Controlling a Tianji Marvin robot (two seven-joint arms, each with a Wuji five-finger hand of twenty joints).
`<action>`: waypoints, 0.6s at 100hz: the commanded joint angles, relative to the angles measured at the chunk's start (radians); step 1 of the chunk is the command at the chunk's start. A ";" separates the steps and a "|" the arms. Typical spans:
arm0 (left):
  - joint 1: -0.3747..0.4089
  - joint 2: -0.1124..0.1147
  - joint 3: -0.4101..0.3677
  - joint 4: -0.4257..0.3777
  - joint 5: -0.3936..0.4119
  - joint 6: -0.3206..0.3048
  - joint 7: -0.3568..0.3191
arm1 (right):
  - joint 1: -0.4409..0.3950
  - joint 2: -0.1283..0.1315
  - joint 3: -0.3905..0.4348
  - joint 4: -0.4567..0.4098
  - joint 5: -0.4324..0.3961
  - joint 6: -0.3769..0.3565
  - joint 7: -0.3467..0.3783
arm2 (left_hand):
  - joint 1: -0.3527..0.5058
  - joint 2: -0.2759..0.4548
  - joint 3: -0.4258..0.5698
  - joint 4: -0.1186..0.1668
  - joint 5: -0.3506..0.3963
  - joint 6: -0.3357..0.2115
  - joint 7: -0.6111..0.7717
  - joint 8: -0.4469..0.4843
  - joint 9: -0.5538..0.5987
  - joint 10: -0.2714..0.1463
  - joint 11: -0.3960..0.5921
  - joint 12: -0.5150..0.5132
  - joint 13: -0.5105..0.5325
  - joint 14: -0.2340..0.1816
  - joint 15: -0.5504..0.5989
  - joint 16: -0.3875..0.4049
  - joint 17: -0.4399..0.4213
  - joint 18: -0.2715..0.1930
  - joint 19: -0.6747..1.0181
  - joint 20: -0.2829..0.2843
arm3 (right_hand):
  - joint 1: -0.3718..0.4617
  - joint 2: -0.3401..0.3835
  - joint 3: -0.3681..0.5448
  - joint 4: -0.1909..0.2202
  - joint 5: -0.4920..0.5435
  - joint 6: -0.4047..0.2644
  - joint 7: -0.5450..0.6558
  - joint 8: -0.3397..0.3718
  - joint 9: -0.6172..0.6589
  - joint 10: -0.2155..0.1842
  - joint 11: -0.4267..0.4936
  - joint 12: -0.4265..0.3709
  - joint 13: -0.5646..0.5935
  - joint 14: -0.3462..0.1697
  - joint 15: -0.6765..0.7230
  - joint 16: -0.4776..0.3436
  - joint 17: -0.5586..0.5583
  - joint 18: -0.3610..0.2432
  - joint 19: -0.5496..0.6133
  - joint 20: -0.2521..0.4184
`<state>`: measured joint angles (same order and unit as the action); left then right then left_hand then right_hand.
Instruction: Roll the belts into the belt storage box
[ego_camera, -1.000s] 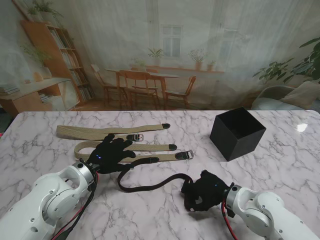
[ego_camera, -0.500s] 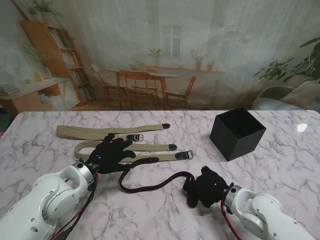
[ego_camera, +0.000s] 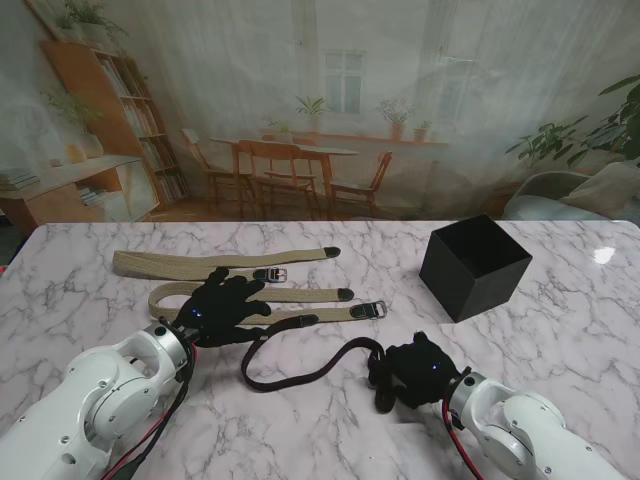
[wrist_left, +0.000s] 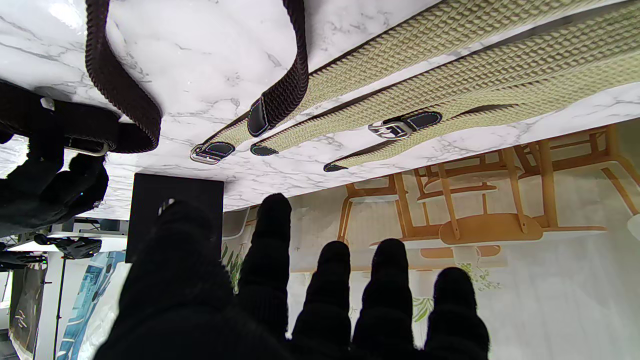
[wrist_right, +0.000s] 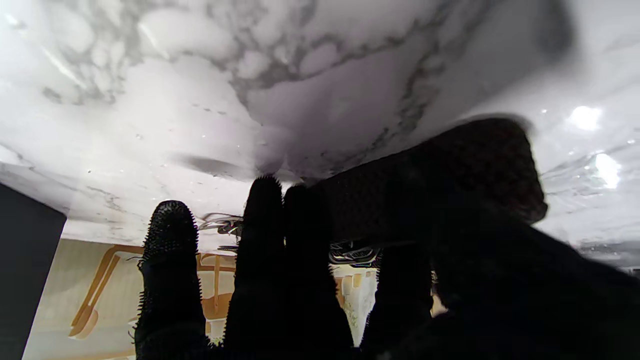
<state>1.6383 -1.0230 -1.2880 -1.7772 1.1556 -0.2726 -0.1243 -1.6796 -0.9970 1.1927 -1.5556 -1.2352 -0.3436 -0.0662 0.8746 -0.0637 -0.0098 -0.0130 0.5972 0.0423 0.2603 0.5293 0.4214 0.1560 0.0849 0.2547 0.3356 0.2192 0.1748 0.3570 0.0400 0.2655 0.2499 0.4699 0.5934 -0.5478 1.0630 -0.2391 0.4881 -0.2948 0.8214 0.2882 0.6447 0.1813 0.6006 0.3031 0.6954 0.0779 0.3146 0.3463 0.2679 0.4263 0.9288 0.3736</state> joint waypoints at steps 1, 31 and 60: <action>-0.001 0.000 0.002 0.001 0.000 -0.001 -0.013 | -0.006 -0.002 -0.003 0.016 -0.001 -0.012 0.009 | -0.006 0.033 -0.013 -0.002 0.019 0.007 0.008 0.008 -0.012 0.005 -0.009 0.008 -0.024 -0.009 -0.024 0.008 -0.005 0.044 -0.045 0.015 | -0.063 -0.006 -0.011 -0.039 0.224 0.085 0.368 -0.019 -0.193 0.016 -0.170 -0.044 -0.050 0.023 -0.079 -0.064 0.001 0.052 -0.023 -0.002; -0.001 0.000 0.002 0.000 -0.001 -0.001 -0.014 | -0.004 -0.009 -0.004 0.020 0.058 -0.014 0.040 | -0.008 0.033 -0.014 -0.002 0.021 0.009 0.008 0.008 -0.011 0.006 -0.008 0.008 -0.024 -0.009 -0.024 0.008 -0.004 0.043 -0.048 0.016 | -0.099 -0.064 0.063 -0.034 0.270 0.168 0.427 -0.059 -0.401 0.100 -0.172 -0.056 -0.183 0.087 -0.178 -0.167 -0.061 0.072 -0.081 -0.074; 0.000 0.000 0.002 0.000 -0.001 -0.001 -0.014 | -0.001 -0.014 -0.020 0.032 0.061 0.006 -0.014 | -0.009 0.033 -0.014 -0.002 0.019 0.006 0.008 0.008 -0.012 0.006 -0.009 0.008 -0.024 -0.009 -0.024 0.008 -0.003 0.043 -0.051 0.017 | -0.072 -0.014 0.003 -0.040 0.210 0.152 0.437 -0.052 0.077 -0.147 0.014 0.024 -0.055 -0.012 -0.077 -0.113 -0.051 0.029 -0.050 -0.081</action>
<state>1.6383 -1.0230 -1.2879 -1.7772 1.1552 -0.2727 -0.1248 -1.6769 -1.0075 1.1832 -1.5440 -1.1621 -0.3465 -0.0480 0.8746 -0.0637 -0.0098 -0.0130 0.5972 0.0423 0.2603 0.5295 0.4214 0.1560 0.0849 0.2547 0.3356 0.2192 0.1748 0.3570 0.0410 0.2658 0.2387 0.4703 0.4945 -0.6385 1.0607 -0.2829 0.6184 -0.1231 1.0921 0.2001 0.6190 0.0859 0.5327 0.2901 0.5917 0.1003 0.1797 0.2040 0.2111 0.4588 0.8598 0.3041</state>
